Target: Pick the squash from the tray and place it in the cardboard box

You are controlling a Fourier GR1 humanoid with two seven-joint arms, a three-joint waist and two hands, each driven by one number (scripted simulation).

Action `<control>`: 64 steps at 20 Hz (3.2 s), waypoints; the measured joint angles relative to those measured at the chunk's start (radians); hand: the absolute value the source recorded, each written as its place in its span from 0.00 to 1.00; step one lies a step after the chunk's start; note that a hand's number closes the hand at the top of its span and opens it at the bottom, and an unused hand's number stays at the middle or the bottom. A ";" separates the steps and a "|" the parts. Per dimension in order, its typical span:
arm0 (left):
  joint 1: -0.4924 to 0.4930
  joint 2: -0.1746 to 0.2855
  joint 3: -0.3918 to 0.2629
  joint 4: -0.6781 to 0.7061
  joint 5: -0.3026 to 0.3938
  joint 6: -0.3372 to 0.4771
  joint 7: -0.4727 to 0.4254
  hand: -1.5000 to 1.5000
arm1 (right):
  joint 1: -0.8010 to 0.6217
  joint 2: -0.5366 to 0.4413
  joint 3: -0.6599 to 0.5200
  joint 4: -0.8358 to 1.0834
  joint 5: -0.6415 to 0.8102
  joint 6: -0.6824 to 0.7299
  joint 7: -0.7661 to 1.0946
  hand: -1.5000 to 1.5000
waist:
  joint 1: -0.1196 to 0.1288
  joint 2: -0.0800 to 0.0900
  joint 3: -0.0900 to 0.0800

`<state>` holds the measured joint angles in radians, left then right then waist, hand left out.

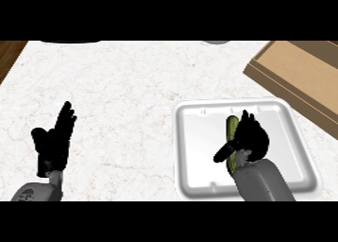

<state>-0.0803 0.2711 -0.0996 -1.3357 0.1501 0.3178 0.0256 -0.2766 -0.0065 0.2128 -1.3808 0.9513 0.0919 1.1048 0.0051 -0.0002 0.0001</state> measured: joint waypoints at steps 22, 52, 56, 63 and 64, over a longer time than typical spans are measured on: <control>-0.015 -0.049 0.069 0.041 -0.058 -0.062 -0.027 0.50 | -0.168 -0.076 0.008 0.211 0.024 0.016 -0.331 1.00 | 0.004 0.001 0.000; 0.009 -0.065 0.115 0.000 -0.090 -0.099 0.006 0.50 | -0.382 -0.320 -0.219 -0.359 0.067 0.321 -0.316 1.00 | -0.003 -0.001 0.000; 0.010 -0.089 0.106 0.025 -0.110 -0.089 -0.024 0.50 | -0.405 -0.379 -0.306 -0.252 0.056 0.238 -0.414 1.00 | -0.001 0.001 0.000; -0.022 -0.100 0.112 0.035 -0.119 -0.091 -0.013 0.50 | -0.456 -0.456 -0.429 0.024 0.015 0.087 -0.606 1.00 | 0.005 0.004 0.000; -0.018 -0.099 0.113 0.029 -0.118 -0.094 -0.009 0.50 | -0.464 -0.466 -0.447 0.069 0.005 0.059 -0.642 1.00 | 0.007 0.004 0.000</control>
<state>-0.0986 0.1719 0.0131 -1.3066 0.0324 0.2241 0.0164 -0.7403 -0.4724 -0.2345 -1.3114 0.9567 0.1508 0.4632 0.0122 0.0037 0.0003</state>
